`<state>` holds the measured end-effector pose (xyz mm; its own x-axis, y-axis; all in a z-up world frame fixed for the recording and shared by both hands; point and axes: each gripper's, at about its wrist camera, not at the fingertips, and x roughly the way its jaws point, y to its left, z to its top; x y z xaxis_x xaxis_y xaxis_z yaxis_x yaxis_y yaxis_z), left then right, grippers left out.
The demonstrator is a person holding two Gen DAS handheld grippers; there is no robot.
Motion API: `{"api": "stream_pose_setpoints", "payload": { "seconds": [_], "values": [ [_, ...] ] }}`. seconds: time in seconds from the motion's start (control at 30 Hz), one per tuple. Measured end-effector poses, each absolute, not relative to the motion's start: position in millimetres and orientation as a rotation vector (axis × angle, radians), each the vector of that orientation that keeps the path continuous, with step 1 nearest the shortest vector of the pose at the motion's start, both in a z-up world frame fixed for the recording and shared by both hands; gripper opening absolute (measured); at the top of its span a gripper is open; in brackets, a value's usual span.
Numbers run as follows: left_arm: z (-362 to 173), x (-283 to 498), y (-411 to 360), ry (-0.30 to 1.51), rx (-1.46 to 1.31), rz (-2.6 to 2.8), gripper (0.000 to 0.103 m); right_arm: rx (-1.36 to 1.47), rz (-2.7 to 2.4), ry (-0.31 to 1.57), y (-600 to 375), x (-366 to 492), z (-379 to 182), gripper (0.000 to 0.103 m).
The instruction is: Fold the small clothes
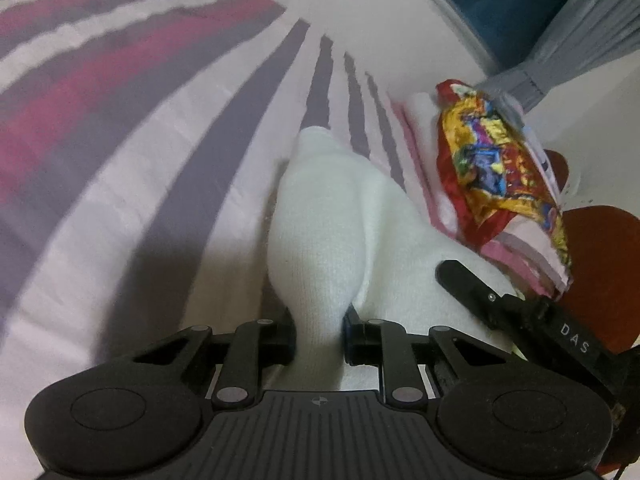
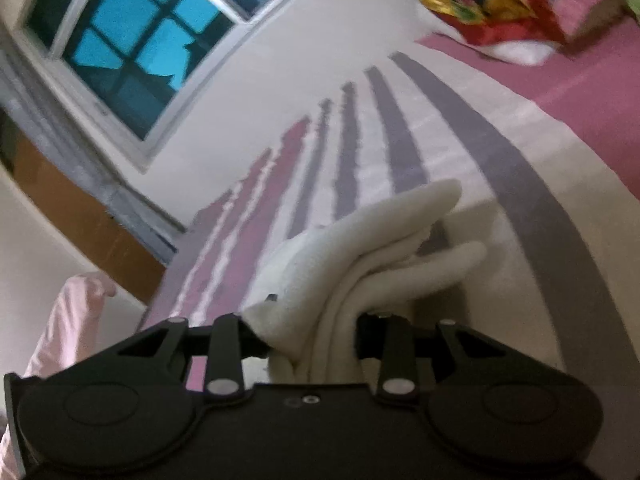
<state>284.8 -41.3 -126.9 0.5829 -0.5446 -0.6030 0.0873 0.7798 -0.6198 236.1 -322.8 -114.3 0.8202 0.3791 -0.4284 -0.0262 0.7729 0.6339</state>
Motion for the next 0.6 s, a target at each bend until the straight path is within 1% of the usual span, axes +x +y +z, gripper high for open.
{"api": "stream_pose_setpoints", "payload": {
  "seconds": [0.13, 0.23, 0.33, 0.43, 0.47, 0.5, 0.6],
  "values": [
    [-122.7, 277.5, -2.8, 0.871, -0.601, -0.361, 0.021, 0.626, 0.293, 0.571, -298.8, 244.4, -98.8, 0.033],
    [-129.4, 270.3, 26.3, 0.891, -0.597, -0.315, 0.021, 0.643, 0.340, 0.593, -279.4, 248.3, -102.3, 0.033],
    [-146.4, 265.2, 50.2, 0.937, -0.596, -0.279, 0.021, 0.670, 0.373, 0.638, -257.7, 250.7, -117.0, 0.033],
    [-177.2, 264.3, 67.4, 1.037, -0.629, -0.241, 0.021, 0.640, 0.380, 0.722, -240.7, 256.6, -136.4, 0.034],
    [-184.7, 263.6, 71.4, 1.052, -0.645, -0.245, 0.021, 0.652, 0.378, 0.771, -238.2, 258.3, -145.9, 0.036],
    [-188.2, 263.2, 73.9, 1.055, -0.662, -0.253, 0.022, 0.659, 0.367, 0.800, -237.5, 257.0, -153.2, 0.040],
    [-186.7, 262.4, 74.7, 1.059, -0.658, -0.264, 0.022, 0.723, 0.356, 0.820, -247.7, 249.7, -160.2, 0.042]
  ]
}}
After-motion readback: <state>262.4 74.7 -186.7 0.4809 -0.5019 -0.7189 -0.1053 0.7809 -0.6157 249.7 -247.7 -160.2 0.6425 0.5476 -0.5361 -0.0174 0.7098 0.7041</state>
